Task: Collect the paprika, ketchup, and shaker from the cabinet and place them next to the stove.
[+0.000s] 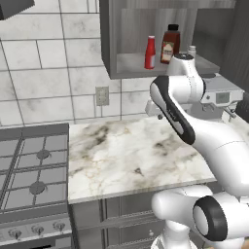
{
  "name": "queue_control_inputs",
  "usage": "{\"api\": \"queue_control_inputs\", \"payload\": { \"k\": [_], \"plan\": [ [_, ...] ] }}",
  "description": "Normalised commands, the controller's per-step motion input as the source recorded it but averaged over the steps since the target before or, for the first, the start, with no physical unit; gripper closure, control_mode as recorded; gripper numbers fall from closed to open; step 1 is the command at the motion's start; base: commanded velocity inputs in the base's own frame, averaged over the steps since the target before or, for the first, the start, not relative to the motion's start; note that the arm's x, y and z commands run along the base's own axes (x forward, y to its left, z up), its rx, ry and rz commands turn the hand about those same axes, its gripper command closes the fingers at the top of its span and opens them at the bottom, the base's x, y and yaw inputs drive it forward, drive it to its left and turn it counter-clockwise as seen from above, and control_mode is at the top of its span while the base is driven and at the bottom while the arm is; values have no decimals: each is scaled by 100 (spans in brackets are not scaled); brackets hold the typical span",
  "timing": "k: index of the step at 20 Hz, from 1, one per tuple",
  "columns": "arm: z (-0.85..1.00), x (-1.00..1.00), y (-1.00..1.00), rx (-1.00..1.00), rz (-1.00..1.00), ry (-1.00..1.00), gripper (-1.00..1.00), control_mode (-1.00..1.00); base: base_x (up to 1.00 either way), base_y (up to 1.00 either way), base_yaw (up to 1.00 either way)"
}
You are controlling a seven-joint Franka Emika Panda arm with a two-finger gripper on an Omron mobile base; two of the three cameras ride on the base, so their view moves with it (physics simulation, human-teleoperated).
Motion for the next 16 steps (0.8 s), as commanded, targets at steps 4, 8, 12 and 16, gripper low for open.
{"api": "queue_control_inputs", "payload": {
  "k": [4, 8, 12, 16],
  "plan": [
    [0, -2, 0, 0, 0, -11, -100, -100, 0, 0, 0],
    [0, 0, 0, -6, 0, -25, -100, -100, 0, 0, 0],
    [6, 1, 0, -11, 0, -27, -100, -100, 0, 0, 0],
    [16, -1, 0, -14, -5, -29, -100, -100, 0, 0, 0]
  ]
}}
